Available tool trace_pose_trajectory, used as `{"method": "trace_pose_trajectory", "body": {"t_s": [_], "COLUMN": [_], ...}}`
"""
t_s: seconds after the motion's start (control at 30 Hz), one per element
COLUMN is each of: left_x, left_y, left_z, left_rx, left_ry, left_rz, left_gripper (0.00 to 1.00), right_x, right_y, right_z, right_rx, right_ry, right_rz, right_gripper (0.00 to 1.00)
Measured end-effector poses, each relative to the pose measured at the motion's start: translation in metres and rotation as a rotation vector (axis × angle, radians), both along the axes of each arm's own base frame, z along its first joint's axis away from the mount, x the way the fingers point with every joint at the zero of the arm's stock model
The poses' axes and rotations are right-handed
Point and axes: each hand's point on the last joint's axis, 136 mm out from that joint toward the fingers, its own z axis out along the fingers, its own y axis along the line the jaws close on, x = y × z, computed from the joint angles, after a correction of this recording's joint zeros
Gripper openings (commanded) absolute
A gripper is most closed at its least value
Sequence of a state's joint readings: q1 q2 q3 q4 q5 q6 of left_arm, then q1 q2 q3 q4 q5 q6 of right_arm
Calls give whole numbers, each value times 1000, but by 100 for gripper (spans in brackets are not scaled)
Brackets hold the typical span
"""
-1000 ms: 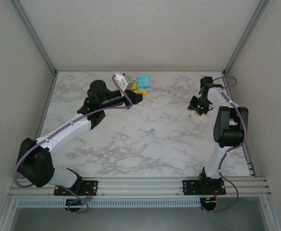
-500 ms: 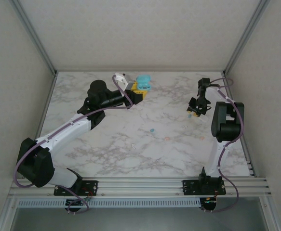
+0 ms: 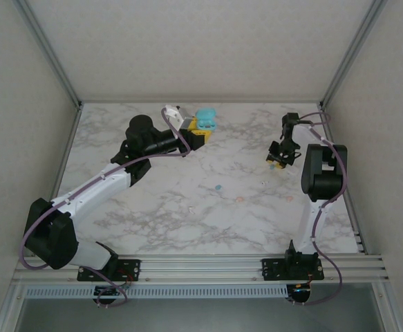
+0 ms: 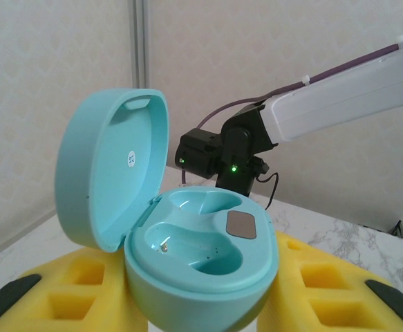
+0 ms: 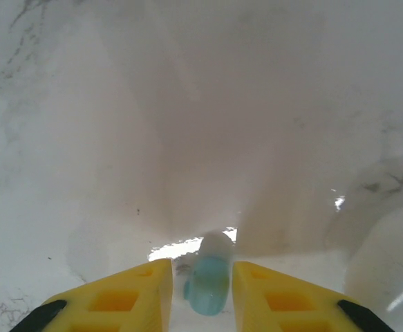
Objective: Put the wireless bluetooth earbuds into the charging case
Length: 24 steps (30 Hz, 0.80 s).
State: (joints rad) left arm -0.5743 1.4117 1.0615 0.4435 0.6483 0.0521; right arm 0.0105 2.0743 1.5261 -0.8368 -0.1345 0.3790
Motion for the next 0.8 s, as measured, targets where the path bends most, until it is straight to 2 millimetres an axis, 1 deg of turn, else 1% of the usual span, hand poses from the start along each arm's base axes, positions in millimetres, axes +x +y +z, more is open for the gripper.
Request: {"method": "trace_pose_trajectory", "body": {"t_s": [0.23,0.6,0.8], "left_x": [0,1,1], "left_y": [0,0,0], "left_z": [0,-5,-5], "left_rx": [1,13,15], "left_ry": [1,14,12], "left_rz": [0,4,4], "left_gripper": [26,26,26], "right_x": [-2,-1,3], "right_y": [17,29,35], "right_z": [-6,0,5], "right_rx": [16,43,56], "right_ry": [25,15,-3], "right_rz": [61,118,142], "right_gripper": [31,32,32]}}
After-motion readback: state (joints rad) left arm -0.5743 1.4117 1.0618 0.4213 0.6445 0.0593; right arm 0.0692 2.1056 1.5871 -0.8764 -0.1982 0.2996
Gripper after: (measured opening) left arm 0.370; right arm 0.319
